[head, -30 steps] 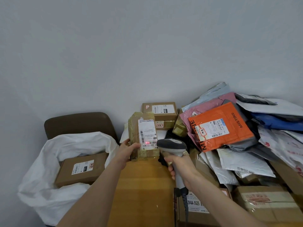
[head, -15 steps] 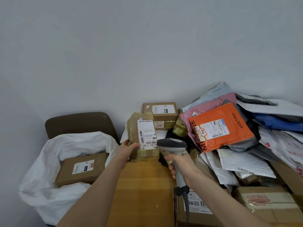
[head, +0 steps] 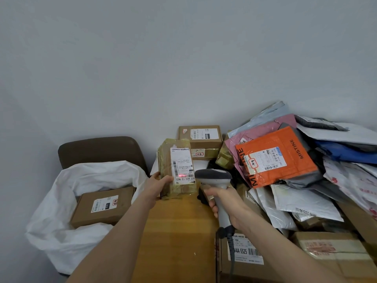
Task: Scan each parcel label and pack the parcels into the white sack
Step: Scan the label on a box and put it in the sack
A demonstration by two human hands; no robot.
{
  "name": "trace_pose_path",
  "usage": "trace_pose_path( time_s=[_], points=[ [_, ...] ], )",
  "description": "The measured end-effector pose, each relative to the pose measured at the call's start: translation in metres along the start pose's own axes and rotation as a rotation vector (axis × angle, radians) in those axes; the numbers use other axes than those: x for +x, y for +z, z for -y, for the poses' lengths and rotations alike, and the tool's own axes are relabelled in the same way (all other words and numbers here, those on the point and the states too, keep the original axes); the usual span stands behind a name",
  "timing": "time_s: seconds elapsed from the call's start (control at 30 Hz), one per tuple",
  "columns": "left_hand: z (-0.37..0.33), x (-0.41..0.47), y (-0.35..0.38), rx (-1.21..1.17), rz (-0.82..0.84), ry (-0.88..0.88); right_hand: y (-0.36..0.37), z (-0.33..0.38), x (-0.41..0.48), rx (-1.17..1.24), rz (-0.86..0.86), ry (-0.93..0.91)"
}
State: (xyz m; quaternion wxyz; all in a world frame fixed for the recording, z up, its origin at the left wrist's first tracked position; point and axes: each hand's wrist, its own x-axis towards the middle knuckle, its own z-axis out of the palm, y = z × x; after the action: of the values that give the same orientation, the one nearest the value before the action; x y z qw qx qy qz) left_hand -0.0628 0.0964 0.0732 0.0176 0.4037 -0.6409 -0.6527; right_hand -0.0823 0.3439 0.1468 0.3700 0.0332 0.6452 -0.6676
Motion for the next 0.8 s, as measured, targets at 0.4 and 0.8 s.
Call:
trace_pose_path(
  time_s=[0.4, 0.8],
  points=[
    [-0.002, -0.004, 0.002, 0.007, -0.023, 0.006, -0.003, 0.002, 0.003, -0.022, 0.011, 0.027],
    [0.000, -0.017, 0.000, 0.000, -0.025, 0.003, -0.007, -0.001, 0.005, -0.002, 0.041, 0.016]
  ],
)
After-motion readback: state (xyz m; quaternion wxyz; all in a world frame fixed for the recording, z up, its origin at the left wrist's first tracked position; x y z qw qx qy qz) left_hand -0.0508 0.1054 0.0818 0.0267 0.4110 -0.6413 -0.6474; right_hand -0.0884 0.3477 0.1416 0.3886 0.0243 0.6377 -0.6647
